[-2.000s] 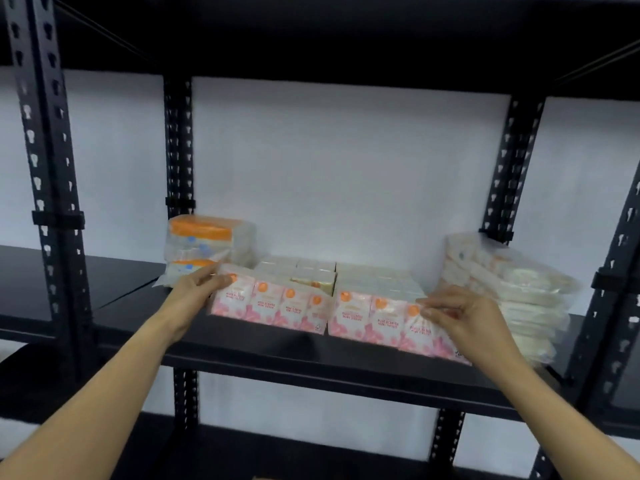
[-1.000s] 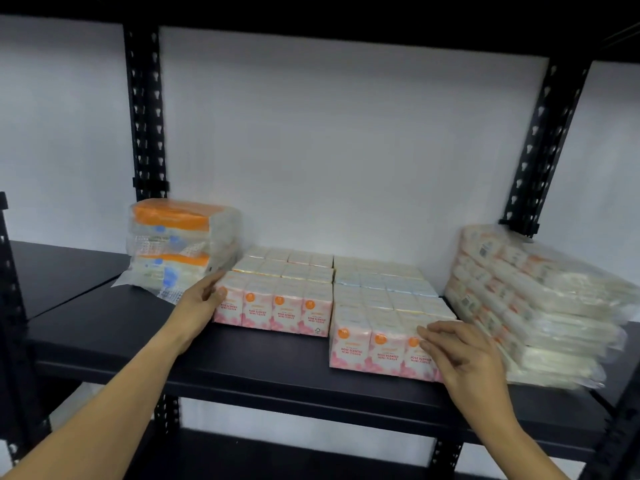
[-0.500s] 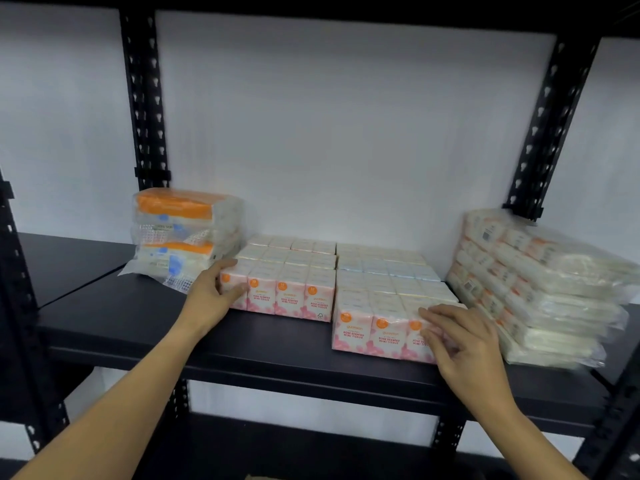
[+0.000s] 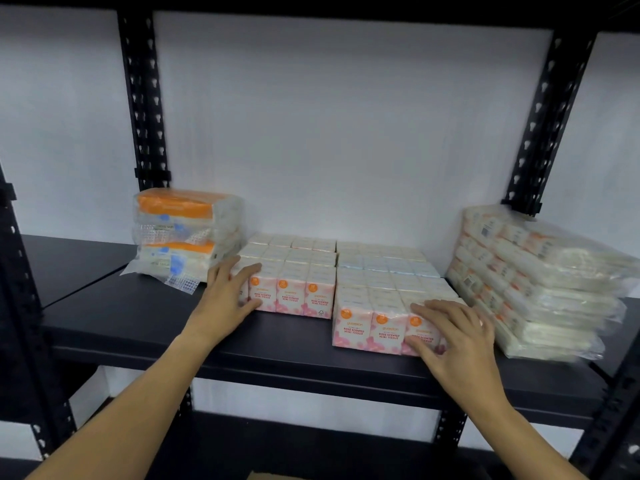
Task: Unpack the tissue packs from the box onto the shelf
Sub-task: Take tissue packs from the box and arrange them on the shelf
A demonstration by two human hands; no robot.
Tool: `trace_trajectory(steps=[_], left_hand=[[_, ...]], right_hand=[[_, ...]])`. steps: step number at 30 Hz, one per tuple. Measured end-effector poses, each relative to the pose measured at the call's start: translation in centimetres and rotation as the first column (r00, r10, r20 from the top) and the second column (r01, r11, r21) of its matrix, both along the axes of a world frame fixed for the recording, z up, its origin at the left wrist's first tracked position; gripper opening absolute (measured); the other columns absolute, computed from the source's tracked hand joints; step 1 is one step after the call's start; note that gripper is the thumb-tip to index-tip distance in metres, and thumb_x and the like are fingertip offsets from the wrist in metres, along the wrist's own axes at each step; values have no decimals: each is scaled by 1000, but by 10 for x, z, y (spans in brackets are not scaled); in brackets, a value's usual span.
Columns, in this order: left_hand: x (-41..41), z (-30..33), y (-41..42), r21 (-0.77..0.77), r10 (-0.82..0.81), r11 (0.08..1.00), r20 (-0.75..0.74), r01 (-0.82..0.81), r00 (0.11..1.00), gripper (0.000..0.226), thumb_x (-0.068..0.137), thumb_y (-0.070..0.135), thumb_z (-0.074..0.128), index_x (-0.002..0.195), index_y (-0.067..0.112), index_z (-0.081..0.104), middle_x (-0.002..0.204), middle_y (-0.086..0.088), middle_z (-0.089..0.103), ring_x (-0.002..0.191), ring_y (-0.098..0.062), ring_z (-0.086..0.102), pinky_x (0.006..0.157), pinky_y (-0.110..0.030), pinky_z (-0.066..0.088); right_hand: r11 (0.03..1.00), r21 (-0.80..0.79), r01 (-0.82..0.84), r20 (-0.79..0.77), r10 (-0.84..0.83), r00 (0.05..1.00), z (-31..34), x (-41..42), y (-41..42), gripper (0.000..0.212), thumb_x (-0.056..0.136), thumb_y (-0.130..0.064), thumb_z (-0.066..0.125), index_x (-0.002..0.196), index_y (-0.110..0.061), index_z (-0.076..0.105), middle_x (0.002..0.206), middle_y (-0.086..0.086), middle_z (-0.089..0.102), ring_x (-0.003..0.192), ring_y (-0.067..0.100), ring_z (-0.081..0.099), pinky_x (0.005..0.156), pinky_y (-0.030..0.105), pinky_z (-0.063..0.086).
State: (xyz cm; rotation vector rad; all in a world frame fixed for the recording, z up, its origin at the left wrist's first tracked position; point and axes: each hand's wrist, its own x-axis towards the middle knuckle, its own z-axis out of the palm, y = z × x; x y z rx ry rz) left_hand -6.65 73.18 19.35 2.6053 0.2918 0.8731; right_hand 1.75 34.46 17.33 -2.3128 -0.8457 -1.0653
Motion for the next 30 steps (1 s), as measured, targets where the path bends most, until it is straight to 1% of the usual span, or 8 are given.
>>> trace_trajectory(steps=[6,9,12,15,19,22,26,30], left_hand=[[1,-1,2,-3,14,1000,2,-14,1000,66,85,30,75,144,31,46,154,-5,26,146,-22,10,115,-51,36],[-1,-2,2,63,48,997,12,-49,999,71,83,36,76,146,32,44,157,-7,21,147,-27,6,113,-56,36],[-8,-2,-2,44,42,998,32,-44,999,80,82,41,76,151,35,35,161,-2,14,149,-27,1,116,-57,30],[-21,-3,-18,-16,29,999,110,-28,994,76,84,36,74,150,35,36,161,1,15,149,-25,6,114,-57,33],[-55,-22,-55,-190,41,982,249,8,968,69,88,30,71,148,35,38,159,-1,22,146,-19,14,114,-48,34],[-87,-53,-84,-162,13,986,274,33,962,65,91,25,68,149,31,40,160,0,24,148,-18,13,116,-44,29],[-128,-117,-124,-160,-76,981,193,108,978,61,93,23,64,149,29,40,161,4,22,150,-18,13,116,-38,21],[-159,-197,-155,-234,-140,963,-15,133,990,60,89,38,50,148,34,39,161,5,24,149,-16,14,113,-40,27]], right_hand=[[1000,-10,25,-22,-25,999,1,-3,1,49,81,-58,55,121,-31,68,124,-8,62,120,19,54,109,54,30],[998,-25,62,-50,-64,997,4,-9,2,50,81,-59,54,122,-33,67,127,-11,60,126,17,51,112,58,24],[996,35,78,-75,-75,994,4,-27,9,50,79,-49,63,125,-32,64,135,-8,57,135,18,43,116,59,16],[990,144,11,-105,4,995,1,-54,23,50,80,-41,66,129,-31,62,141,-8,53,140,15,37,120,50,7],[960,262,-94,-127,131,983,-19,-92,42,47,83,-37,62,130,-31,61,139,-13,54,138,10,41,121,45,10],[936,311,-167,-154,223,962,-46,-119,47,43,86,-36,57,129,-33,60,138,-17,53,137,6,41,122,41,12],[936,293,-194,-253,271,929,-99,-153,43,38,88,-34,55,126,-36,59,133,-20,55,134,-1,40,120,36,14],[976,150,-157,-482,211,851,-162,-178,30,45,87,-35,51,130,-51,48,134,-29,47,132,-7,36,119,31,12]])
